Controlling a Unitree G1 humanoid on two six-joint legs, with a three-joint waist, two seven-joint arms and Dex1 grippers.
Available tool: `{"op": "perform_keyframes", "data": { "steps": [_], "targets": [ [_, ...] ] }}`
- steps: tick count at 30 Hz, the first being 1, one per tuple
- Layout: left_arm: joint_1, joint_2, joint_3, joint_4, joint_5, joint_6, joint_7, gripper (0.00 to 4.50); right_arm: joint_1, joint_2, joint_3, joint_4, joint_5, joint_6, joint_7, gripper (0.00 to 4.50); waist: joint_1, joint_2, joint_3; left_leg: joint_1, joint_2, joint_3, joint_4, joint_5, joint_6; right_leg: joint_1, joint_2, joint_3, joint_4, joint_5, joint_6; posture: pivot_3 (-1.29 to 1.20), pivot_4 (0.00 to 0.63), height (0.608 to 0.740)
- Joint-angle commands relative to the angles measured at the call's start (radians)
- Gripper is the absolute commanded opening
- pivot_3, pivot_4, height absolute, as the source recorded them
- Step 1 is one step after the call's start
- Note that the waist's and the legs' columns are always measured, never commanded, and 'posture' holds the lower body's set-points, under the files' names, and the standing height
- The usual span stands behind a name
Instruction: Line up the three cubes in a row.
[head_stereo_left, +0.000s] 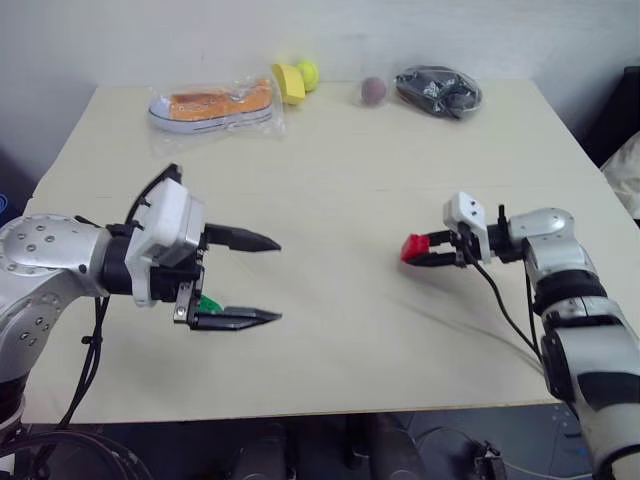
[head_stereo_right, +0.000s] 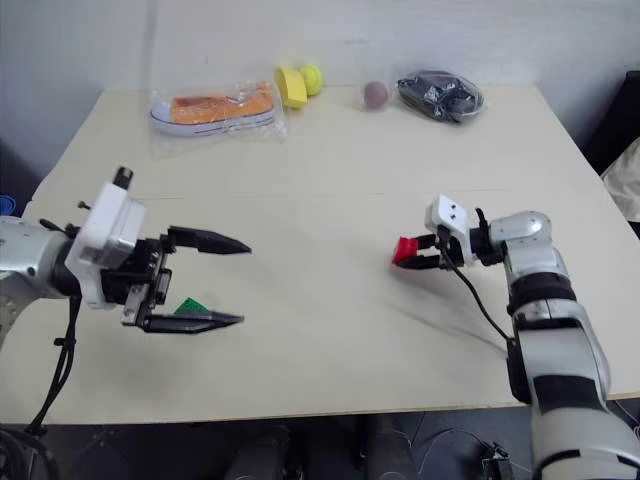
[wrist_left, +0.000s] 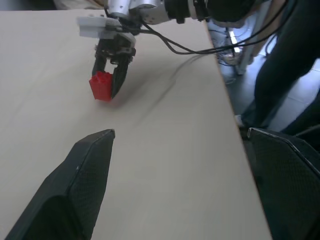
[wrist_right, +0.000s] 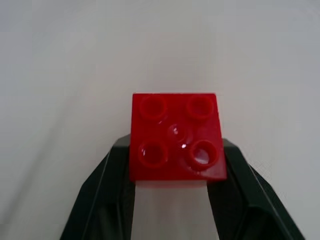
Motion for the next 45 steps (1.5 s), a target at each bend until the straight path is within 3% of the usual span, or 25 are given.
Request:
{"op": "perform_keyframes", "data": {
  "steps": [1, 4, 10, 24, 28, 33, 37, 41, 45],
  "targets": [
    [0.017, 0.016, -0.063, -0.036, 0.061, -0.082, -0.102, 4.50, 0.256, -0.098, -0.018, -0.548, 0.165, 0.193, 0.068, 1.51, 0.004, 0.000, 0.000, 0.000, 0.000, 0.000, 0.000, 0.000, 0.000, 0.000, 0.000, 0.000, 0.000, 0.000, 0.000, 0.00, 0.150, 0.740],
    [0.011, -0.003, -0.121, -0.021, 0.121, -0.143, -0.148, 4.50, 0.459, -0.150, -0.036, -0.835, 0.242, 0.237, 0.021, 1.51, 0.014, 0.000, 0.000, 0.001, 0.001, 0.000, 0.000, 0.000, -0.002, 0.000, 0.002, 0.000, 0.000, 0.000, 0.000, 0.00, 0.150, 0.740],
    [-0.021, -0.054, -0.194, 0.012, 0.190, -0.204, -0.175, 4.50, 0.633, -0.151, -0.004, -0.961, 0.182, 0.168, -0.100, 1.51, 0.022, 0.000, 0.000, 0.005, 0.000, 0.003, 0.001, 0.001, -0.003, 0.001, 0.003, 0.004, -0.002, 0.000, 0.000, 0.00, 0.150, 0.740],
    [-0.004, -0.087, -0.178, 0.014, 0.207, -0.187, -0.137, 4.50, 0.543, -0.106, 0.084, -0.801, 0.126, 0.110, -0.159, 1.51, 0.022, 0.000, 0.000, 0.004, 0.001, 0.003, 0.001, 0.001, -0.002, 0.001, 0.007, 0.004, -0.003, 0.000, 0.000, 0.00, 0.150, 0.740],
    [0.035, -0.075, -0.143, 0.004, 0.202, -0.179, -0.116, 4.50, 0.539, -0.112, 0.089, -0.801, 0.128, 0.104, -0.149, 2.78, 0.022, 0.000, 0.000, 0.004, 0.001, 0.002, 0.001, 0.001, -0.001, 0.001, 0.004, 0.004, -0.003, 0.000, 0.000, 0.00, 0.150, 0.740],
    [0.151, -0.072, -0.018, -0.005, 0.201, -0.160, -0.033, 4.50, 0.506, -0.119, 0.064, -0.814, 0.159, 0.137, -0.152, 4.39, 0.018, 0.000, 0.000, 0.004, 0.001, 0.002, 0.001, 0.001, -0.001, 0.001, 0.003, 0.004, -0.003, 0.000, 0.000, 0.00, 0.150, 0.740],
    [0.363, -0.087, 0.206, -0.041, 0.196, -0.117, 0.055, 4.50, 0.473, -0.141, 0.010, -0.882, 0.268, 0.248, -0.134, 4.47, 0.018, 0.000, 0.000, 0.004, 0.002, 0.002, 0.000, 0.001, -0.002, 0.001, 0.002, 0.003, -0.003, 0.000, -0.001, 0.00, 0.150, 0.740],
    [0.701, -0.239, 0.553, -0.103, 0.245, -0.092, 0.168, 4.50, 0.389, -0.164, -0.072, -0.959, 0.442, 0.442, -0.142, 4.47, 0.013, 0.000, 0.000, 0.004, 0.002, 0.002, -0.001, 0.001, -0.001, 0.001, 0.001, 0.003, -0.004, 0.000, -0.001, 0.00, 0.150, 0.740],
    [0.856, -0.354, 0.690, -0.126, 0.243, -0.092, 0.251, 4.50, 0.332, -0.167, -0.097, -0.982, 0.519, 0.543, -0.157, 4.47, 0.021, -0.004, -0.001, 0.004, 0.002, 0.000, 0.000, 0.000, -0.001, 0.002, -0.001, 0.001, -0.004, 0.000, -0.001, 0.00, 0.150, 0.740]
  ]
}}
